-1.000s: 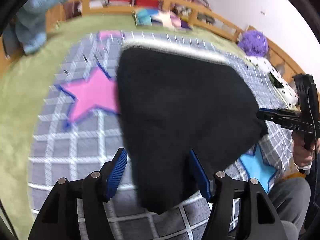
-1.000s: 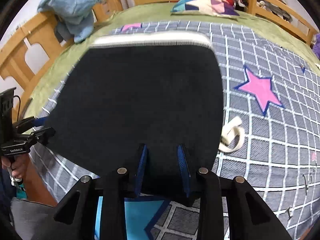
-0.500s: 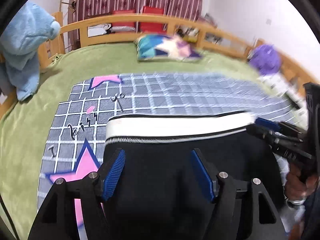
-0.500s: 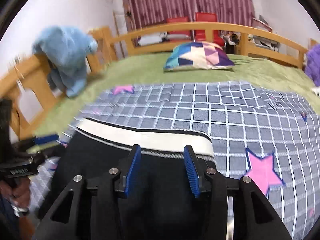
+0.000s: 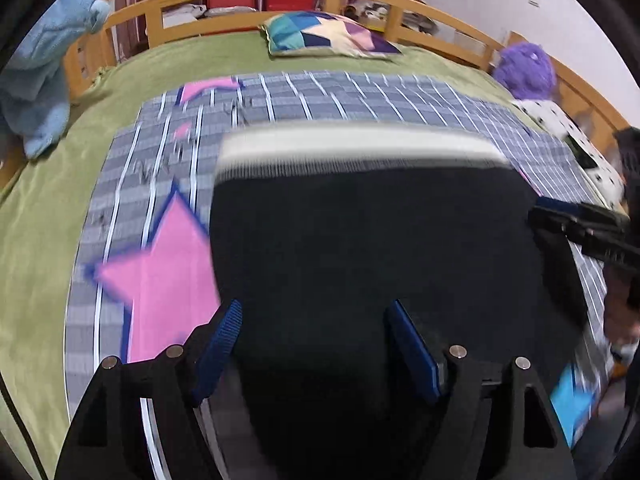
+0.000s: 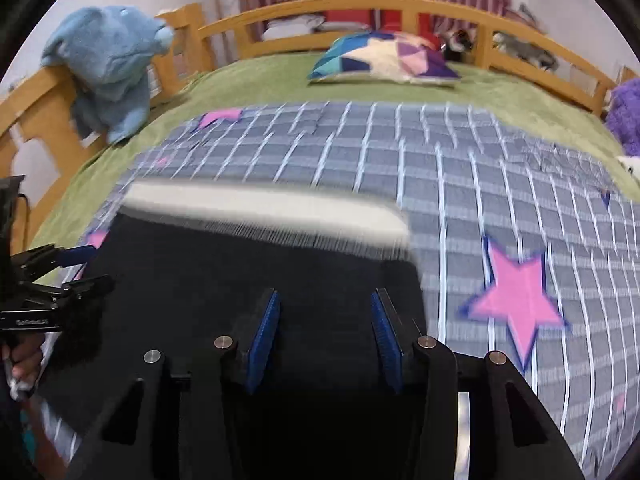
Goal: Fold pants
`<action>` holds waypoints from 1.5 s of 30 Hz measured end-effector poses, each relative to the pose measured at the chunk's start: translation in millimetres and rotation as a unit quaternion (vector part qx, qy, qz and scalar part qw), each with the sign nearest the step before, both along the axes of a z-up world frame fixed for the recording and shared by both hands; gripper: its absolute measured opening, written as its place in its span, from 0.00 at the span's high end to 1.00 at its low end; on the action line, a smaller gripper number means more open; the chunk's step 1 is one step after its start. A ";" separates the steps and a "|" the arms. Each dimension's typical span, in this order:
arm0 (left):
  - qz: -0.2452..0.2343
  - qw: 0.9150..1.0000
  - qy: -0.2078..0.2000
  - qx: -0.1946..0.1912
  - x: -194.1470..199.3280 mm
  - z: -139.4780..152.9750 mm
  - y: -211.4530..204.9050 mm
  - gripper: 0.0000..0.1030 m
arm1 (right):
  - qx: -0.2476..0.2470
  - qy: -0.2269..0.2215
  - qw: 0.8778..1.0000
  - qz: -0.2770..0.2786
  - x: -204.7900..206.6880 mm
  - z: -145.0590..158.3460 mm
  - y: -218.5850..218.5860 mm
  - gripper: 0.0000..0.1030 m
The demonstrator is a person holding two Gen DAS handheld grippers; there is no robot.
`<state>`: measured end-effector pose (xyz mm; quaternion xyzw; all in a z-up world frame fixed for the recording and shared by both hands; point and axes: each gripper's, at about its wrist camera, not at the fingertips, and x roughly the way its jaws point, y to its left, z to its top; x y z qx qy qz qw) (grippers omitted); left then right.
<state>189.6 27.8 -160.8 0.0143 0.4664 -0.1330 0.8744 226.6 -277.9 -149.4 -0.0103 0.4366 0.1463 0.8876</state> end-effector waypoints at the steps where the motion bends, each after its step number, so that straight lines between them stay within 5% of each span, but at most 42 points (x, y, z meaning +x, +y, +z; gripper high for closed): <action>1: 0.000 1.000 0.000 -0.001 -20.3 -3.2 4.5 0.27 | 0.003 0.009 1.000 0.007 -17.8 -2.2 -3.2 0.53; 5: 0.033 0.997 -0.006 -0.067 -74.8 -1.0 36.1 0.27 | -0.020 0.008 1.000 0.006 -66.8 -7.5 -12.2 0.52; 8: 0.051 0.993 0.030 -0.100 -104.8 -2.3 51.4 0.27 | 0.028 0.059 0.998 -0.019 -85.1 -7.7 -27.9 0.53; 13: 0.050 0.998 0.007 -0.035 -129.2 -13.2 38.2 0.28 | 0.054 0.045 0.997 -0.044 -113.8 4.9 -39.2 0.53; 15: 0.061 0.998 -0.009 -0.016 -123.2 -18.2 29.1 0.40 | 0.061 0.046 0.996 -0.048 -115.6 4.2 -42.1 0.53; 17: 0.057 0.998 -0.018 -0.017 -115.5 -21.4 25.5 0.74 | 0.058 0.064 0.995 -0.054 -111.1 -6.2 -42.3 0.56; 18: 0.055 0.998 -0.007 -0.018 -113.0 -22.8 24.0 0.77 | 0.046 0.076 0.994 -0.056 -107.4 -14.0 -41.6 0.59; 21: 0.058 0.998 0.006 -0.008 -119.6 -17.9 24.1 0.75 | 0.011 0.109 0.992 -0.055 -100.2 -36.2 -40.3 0.58; 24: 0.043 0.999 -0.005 0.020 -139.0 1.9 25.1 0.69 | -0.009 0.095 0.994 -0.051 -108.4 -19.5 -42.8 0.59; 28: 0.042 0.997 -0.055 -0.018 -149.4 42.8 34.2 0.44 | -0.008 0.029 0.998 -0.049 -121.4 12.8 -43.1 0.59; 31: 0.050 0.994 -0.077 -0.055 -131.9 55.1 30.9 0.43 | -0.001 0.013 0.999 -0.040 -117.8 15.3 -31.8 0.59; 34: 0.045 0.992 -0.079 -0.090 -103.6 46.0 17.1 0.43 | -0.006 0.060 0.998 -0.027 -103.2 -10.4 -21.8 0.59; 38: 0.032 0.998 0.007 -0.060 -78.4 -7.5 -1.1 0.44 | -0.033 0.067 0.997 -0.018 -103.7 -15.6 -18.3 0.58; 39: 0.026 0.999 -0.004 -0.043 -86.5 -10.9 -4.6 0.44 | -0.034 0.074 0.997 -0.017 -106.3 -12.4 -18.9 0.59; 42: 0.001 0.999 -0.031 0.012 -115.4 -0.2 -13.1 0.44 | -0.029 0.065 0.997 -0.029 -122.7 9.2 -26.6 0.59; 45: 0.017 1.000 -0.012 -0.015 -124.1 25.5 -6.7 0.44 | -0.014 0.030 0.998 -0.051 -135.1 39.0 -29.0 0.59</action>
